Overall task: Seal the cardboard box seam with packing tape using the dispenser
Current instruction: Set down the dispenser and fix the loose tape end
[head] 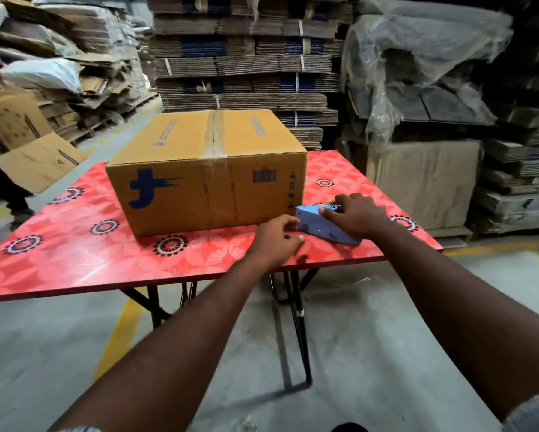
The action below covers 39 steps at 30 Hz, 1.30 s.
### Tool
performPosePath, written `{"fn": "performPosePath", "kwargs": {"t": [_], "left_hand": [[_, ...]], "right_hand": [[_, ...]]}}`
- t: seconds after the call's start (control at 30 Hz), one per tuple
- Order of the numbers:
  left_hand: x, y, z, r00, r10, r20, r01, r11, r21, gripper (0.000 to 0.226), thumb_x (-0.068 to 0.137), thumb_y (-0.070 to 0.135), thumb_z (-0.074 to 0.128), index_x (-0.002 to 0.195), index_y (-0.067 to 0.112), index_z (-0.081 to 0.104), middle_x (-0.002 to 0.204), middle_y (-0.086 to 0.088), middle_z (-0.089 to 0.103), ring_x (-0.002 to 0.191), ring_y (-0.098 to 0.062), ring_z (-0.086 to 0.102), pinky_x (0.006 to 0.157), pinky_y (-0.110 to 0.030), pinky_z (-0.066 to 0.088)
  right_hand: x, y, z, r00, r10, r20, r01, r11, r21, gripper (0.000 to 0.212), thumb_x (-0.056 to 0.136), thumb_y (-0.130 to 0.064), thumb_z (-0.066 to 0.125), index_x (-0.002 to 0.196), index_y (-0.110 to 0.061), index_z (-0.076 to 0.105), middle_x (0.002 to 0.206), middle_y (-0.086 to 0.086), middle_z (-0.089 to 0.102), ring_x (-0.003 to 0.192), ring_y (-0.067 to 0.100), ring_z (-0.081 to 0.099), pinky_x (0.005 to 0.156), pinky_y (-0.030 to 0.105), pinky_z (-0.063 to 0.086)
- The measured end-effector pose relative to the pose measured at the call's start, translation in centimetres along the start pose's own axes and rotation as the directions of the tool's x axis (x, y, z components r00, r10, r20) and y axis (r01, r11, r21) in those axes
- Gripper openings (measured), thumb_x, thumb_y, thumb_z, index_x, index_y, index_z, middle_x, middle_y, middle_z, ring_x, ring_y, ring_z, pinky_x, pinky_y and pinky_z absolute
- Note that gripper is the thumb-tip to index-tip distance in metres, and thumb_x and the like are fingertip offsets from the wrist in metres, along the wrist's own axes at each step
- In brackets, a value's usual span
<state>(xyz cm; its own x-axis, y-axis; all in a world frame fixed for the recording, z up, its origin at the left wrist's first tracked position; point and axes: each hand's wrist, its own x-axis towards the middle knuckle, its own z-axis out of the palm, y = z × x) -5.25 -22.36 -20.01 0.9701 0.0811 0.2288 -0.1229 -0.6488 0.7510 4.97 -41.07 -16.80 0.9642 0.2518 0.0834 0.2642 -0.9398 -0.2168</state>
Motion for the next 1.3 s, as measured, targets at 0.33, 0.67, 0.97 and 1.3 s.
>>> {"fn": "performPosePath", "kwargs": {"t": [0.33, 0.67, 0.97, 1.3], "left_hand": [[1.2, 1.5, 2.9, 0.951, -0.296, 0.09, 0.304, 0.833, -0.462, 0.025, 0.096, 0.025, 0.061, 0.113, 0.008, 0.067, 0.097, -0.009, 0.072, 0.088, -0.023, 0.068, 0.093, -0.049, 0.057], [-0.4, 2.7, 2.0, 0.959, -0.227, 0.169, 0.278, 0.863, -0.421, 0.043, 0.082, 0.042, 0.076, 0.115, 0.017, 0.065, 0.112, 0.0, 0.071, 0.105, -0.017, 0.067, 0.085, -0.031, 0.054], [-1.1, 1.1, 0.4, 0.97, -0.039, 0.239, 0.149, 0.874, -0.462, 0.045, 0.077, 0.007, 0.081, 0.118, 0.014, 0.066, 0.114, -0.005, 0.074, 0.104, -0.018, 0.069, 0.087, -0.03, 0.054], [-2.9, -3.1, -5.2, 0.9, -0.088, 0.428, 0.405, 0.533, -0.743, 0.061, 0.078, 0.038, 0.071, 0.124, 0.0, 0.059, 0.115, -0.012, 0.07, 0.099, -0.016, 0.07, 0.075, -0.024, 0.058]], "right_hand": [[-1.3, 0.4, -0.5, 0.997, 0.064, -0.044, -0.048, 0.953, 0.299, 0.068, 0.08, -0.053, 0.072, 0.123, -0.001, 0.064, 0.122, 0.023, 0.065, 0.118, 0.038, 0.056, 0.095, 0.042, 0.046], [-3.8, -2.2, 0.4, 0.979, 0.184, 0.087, -0.198, 0.756, 0.624, 0.048, 0.081, -0.029, 0.075, 0.12, -0.01, 0.055, 0.107, 0.008, 0.061, 0.1, 0.024, 0.06, 0.08, 0.034, 0.05], [-4.7, -4.6, -1.6, 0.968, 0.225, 0.109, -0.244, 0.752, 0.613, 0.032, 0.062, -0.019, 0.082, 0.087, -0.001, 0.074, 0.077, 0.008, 0.065, 0.068, 0.018, 0.057, 0.051, 0.027, 0.039], [-5.4, -9.2, -4.7, 0.982, 0.031, 0.187, -0.171, 0.571, 0.803, 0.042, 0.091, -0.044, 0.063, 0.111, -0.008, 0.06, 0.095, 0.006, 0.06, 0.087, 0.021, 0.058, 0.071, 0.035, 0.052]]}}
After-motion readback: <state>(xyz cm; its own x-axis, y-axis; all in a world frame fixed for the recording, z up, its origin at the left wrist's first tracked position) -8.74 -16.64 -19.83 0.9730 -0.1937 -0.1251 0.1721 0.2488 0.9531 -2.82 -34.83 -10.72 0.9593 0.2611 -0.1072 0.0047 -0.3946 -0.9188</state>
